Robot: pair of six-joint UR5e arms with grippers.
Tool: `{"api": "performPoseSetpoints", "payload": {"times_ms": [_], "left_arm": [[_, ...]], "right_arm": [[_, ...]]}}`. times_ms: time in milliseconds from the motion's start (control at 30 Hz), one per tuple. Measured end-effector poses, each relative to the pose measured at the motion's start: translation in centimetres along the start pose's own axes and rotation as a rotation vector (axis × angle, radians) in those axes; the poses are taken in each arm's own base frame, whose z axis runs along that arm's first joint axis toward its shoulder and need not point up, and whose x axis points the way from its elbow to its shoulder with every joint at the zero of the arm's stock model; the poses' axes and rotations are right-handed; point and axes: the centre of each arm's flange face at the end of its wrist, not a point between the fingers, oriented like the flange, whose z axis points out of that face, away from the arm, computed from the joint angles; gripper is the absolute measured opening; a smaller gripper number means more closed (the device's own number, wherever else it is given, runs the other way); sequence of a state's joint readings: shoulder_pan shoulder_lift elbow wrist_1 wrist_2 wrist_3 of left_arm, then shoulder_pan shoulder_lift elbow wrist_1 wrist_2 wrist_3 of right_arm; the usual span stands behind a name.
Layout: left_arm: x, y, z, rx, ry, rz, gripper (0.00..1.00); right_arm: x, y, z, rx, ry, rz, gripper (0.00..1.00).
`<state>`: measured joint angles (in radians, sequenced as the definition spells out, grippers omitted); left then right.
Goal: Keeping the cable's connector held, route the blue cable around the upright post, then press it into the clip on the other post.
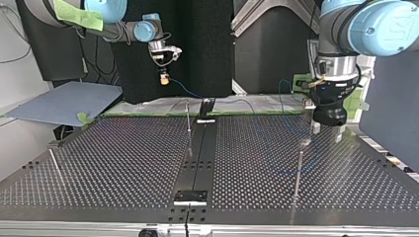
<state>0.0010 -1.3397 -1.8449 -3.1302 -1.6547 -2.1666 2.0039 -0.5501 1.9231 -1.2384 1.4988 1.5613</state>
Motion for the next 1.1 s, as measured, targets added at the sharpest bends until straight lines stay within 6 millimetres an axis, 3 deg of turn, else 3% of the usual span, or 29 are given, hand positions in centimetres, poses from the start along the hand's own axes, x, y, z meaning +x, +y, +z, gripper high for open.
{"api": "performPoseSetpoints", "payload": {"times_ms": [667, 1100], "left_arm": [[-3.9, -3.5, 2.0, 0.033, 0.061, 0.191, 0.99], [-2.7, -2.5, 3.5, -0.042, 0.121, 0.308, 0.99]], "right_arm": [[0.1, 0.0, 0.2, 0.001, 0.002, 0.001, 0.0], [0.1, 0.1, 0.2, 0.0, 0.002, 0.001, 0.0]]}}
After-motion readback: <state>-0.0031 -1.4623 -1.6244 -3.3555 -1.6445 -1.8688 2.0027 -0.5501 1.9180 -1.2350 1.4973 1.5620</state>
